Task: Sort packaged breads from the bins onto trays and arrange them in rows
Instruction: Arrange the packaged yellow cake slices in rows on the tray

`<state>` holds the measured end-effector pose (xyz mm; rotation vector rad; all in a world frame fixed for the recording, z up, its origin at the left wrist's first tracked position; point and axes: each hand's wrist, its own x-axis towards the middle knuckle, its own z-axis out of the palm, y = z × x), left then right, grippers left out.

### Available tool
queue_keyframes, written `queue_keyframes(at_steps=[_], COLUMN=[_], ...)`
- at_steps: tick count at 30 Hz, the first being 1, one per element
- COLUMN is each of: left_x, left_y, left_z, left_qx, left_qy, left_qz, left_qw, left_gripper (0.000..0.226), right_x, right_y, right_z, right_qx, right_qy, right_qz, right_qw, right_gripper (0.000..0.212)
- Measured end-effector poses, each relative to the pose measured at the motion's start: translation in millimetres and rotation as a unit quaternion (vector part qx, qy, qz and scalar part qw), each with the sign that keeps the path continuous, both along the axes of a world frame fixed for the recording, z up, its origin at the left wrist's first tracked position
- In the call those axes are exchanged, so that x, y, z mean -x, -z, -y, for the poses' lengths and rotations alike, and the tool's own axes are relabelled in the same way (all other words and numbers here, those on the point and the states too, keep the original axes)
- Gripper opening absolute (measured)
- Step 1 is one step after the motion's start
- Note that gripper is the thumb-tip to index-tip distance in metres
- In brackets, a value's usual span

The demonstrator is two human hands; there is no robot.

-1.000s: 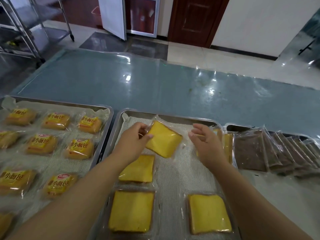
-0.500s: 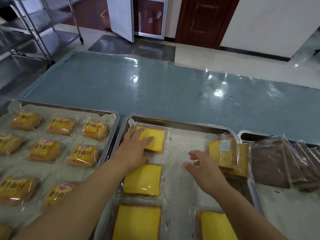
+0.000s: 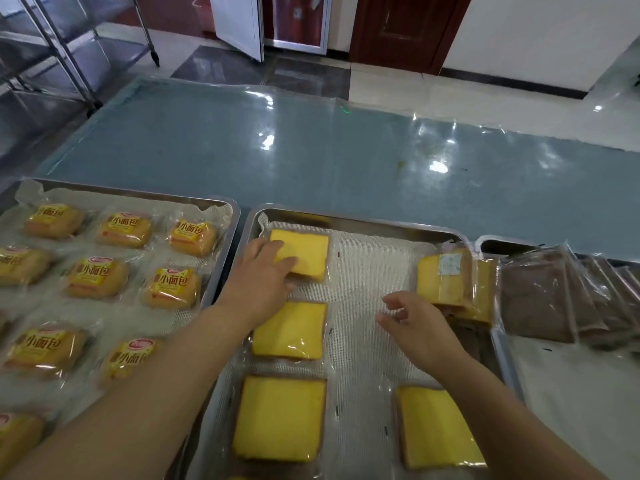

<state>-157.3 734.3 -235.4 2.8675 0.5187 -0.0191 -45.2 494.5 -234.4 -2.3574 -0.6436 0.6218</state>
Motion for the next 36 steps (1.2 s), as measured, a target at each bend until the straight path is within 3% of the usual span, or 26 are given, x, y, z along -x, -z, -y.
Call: queue_keyframes(at_steps=[7, 11, 15, 24, 32, 36], left_x=[36, 42, 41, 33, 26, 16], left_y=[-5, -5, -5, -17, -15, -20], left_z=[33, 30, 28, 28, 29, 43], left_qx=[0.062, 0.064, 0.046, 0.035, 0.059, 0.073], left_qy=[0.069, 0.097, 0.116, 0.113, 0.103, 0.119], left_qz=[-0.102, -0.159, -0.193, -0.129, -0.169, -0.136], left_qw=[0.991, 0.981, 0.973, 0.985, 0.978, 0.981], left_gripper=[0.067, 0.081, 0.09, 0.086, 0.086, 0.079], right_x=[16, 28, 30, 27, 25, 17], right_y=[6, 11, 9, 6, -1, -17], right_z=[20, 25, 24, 21, 24, 33], right_qx=[0.056, 0.122, 0.141, 0.146, 0.121, 0.062], right_qy=[-0.049, -0.129, -0.133, -0.137, -0.135, -0.105], right_qz=[0.068, 0.137, 0.139, 0.131, 0.124, 0.186], right_qw=[0.995, 0.975, 0.971, 0.971, 0.976, 0.975], right_gripper=[0.038, 0.04, 0.043, 0.044, 0.042, 0.033])
